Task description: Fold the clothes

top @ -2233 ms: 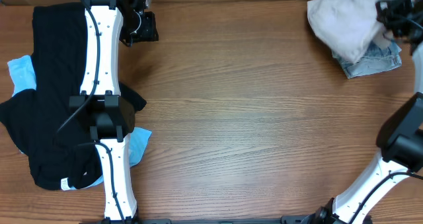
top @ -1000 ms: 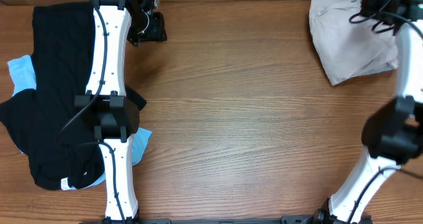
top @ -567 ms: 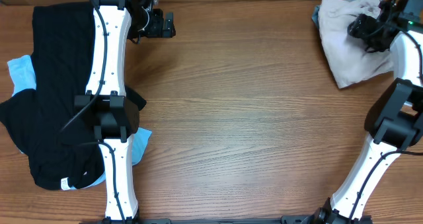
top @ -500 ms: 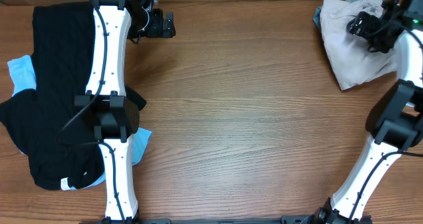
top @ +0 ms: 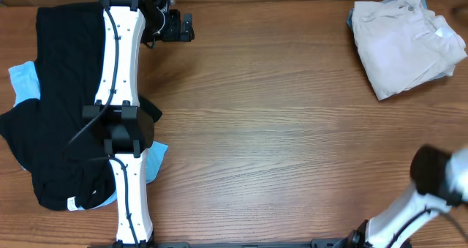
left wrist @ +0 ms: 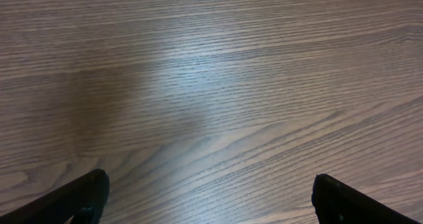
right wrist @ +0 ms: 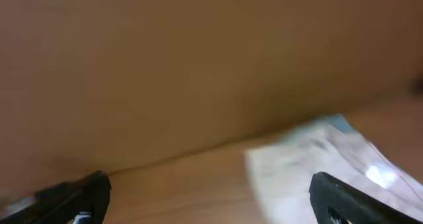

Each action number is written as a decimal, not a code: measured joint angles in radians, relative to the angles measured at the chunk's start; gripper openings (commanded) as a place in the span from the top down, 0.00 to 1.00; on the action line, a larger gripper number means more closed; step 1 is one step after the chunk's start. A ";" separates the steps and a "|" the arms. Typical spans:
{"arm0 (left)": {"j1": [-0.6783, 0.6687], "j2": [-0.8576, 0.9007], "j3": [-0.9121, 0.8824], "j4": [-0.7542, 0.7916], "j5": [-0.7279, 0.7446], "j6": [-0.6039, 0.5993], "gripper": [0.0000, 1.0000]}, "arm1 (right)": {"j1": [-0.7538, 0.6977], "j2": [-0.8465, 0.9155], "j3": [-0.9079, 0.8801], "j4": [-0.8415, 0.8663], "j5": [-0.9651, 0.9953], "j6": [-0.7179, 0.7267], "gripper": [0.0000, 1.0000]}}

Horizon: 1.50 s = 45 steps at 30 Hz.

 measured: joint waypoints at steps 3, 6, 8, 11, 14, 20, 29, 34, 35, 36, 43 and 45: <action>0.000 0.000 0.000 0.000 0.000 0.000 0.00 | 0.051 -0.137 0.061 -0.060 -0.032 0.000 0.00; 0.000 0.000 0.000 0.000 0.000 0.000 0.00 | 0.057 -0.230 0.079 -0.081 -0.043 0.000 0.00; 0.000 0.000 0.000 0.000 0.000 0.000 0.00 | 0.057 -0.259 0.079 -0.087 -0.046 0.000 0.00; 0.000 0.000 0.000 0.000 0.000 0.000 0.00 | 0.058 -0.264 0.071 -0.089 -0.048 0.000 0.00; 0.000 0.000 0.000 0.000 0.000 0.000 0.00 | 0.058 -0.249 0.056 -0.109 -0.037 0.000 0.00; 0.000 0.000 0.000 0.000 0.000 0.000 0.00 | 0.061 -0.234 0.047 -0.136 0.020 0.000 0.00; 0.000 0.000 0.000 0.000 0.000 0.000 0.00 | 0.347 -0.408 -0.308 0.111 0.299 -0.001 0.00; 0.000 0.000 0.000 0.000 0.000 0.000 0.01 | 0.438 -0.671 -0.822 0.500 0.357 0.000 0.00; 0.000 0.000 0.000 0.000 0.000 0.000 0.00 | 0.444 -0.721 -0.919 0.570 0.361 0.000 0.00; 0.000 0.000 0.000 0.000 0.000 0.000 0.00 | 0.448 -0.787 -1.051 0.663 0.360 0.000 0.00; 0.000 0.000 0.000 -0.001 -0.003 0.000 0.00 | 0.452 -1.192 -1.873 1.128 0.352 0.066 0.00; 0.000 0.000 0.000 -0.001 -0.003 0.000 0.00 | 0.452 -1.324 -2.128 1.231 0.352 0.084 0.00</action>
